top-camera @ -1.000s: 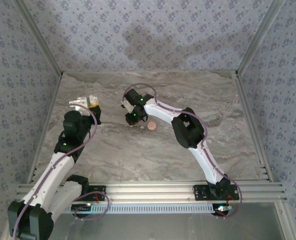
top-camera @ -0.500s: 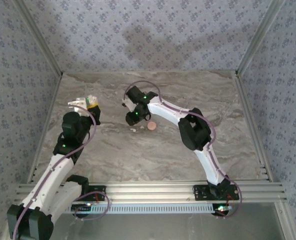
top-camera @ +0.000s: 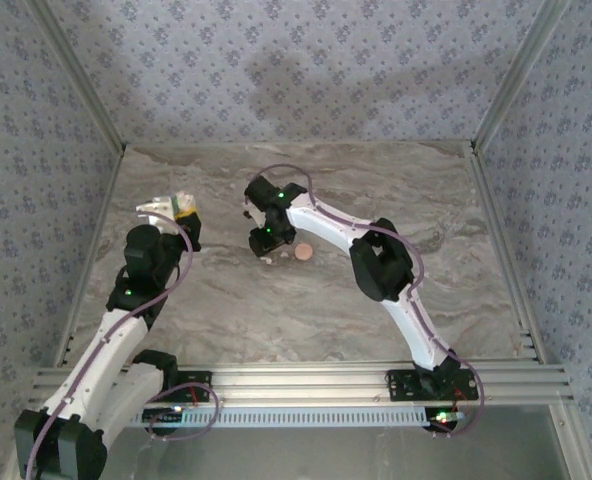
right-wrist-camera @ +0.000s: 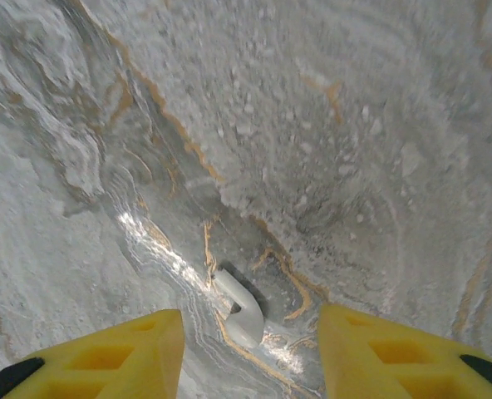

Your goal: Insert the wireless bluetooth earbuds into the charging case

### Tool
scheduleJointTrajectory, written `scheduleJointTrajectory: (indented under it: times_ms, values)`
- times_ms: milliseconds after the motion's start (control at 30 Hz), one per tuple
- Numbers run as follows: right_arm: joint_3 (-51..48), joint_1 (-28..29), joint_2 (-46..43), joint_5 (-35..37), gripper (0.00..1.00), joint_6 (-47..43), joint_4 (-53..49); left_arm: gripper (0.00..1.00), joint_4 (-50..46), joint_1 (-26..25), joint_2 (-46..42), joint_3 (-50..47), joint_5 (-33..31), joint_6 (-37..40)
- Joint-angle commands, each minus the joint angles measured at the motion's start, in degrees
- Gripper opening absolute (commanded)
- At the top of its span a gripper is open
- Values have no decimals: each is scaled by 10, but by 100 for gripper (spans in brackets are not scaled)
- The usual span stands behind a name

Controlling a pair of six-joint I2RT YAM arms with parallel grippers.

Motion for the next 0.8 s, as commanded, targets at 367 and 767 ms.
scheduleJointTrajectory:
  times_ms: [367, 767]
  values:
    - [-10, 21, 24, 21, 45, 35, -33, 14, 13, 4, -9, -5, -2, -1]
    - [-19, 25, 35, 25, 41, 46, -37, 14, 13, 5, -8, -5, 2, -4]
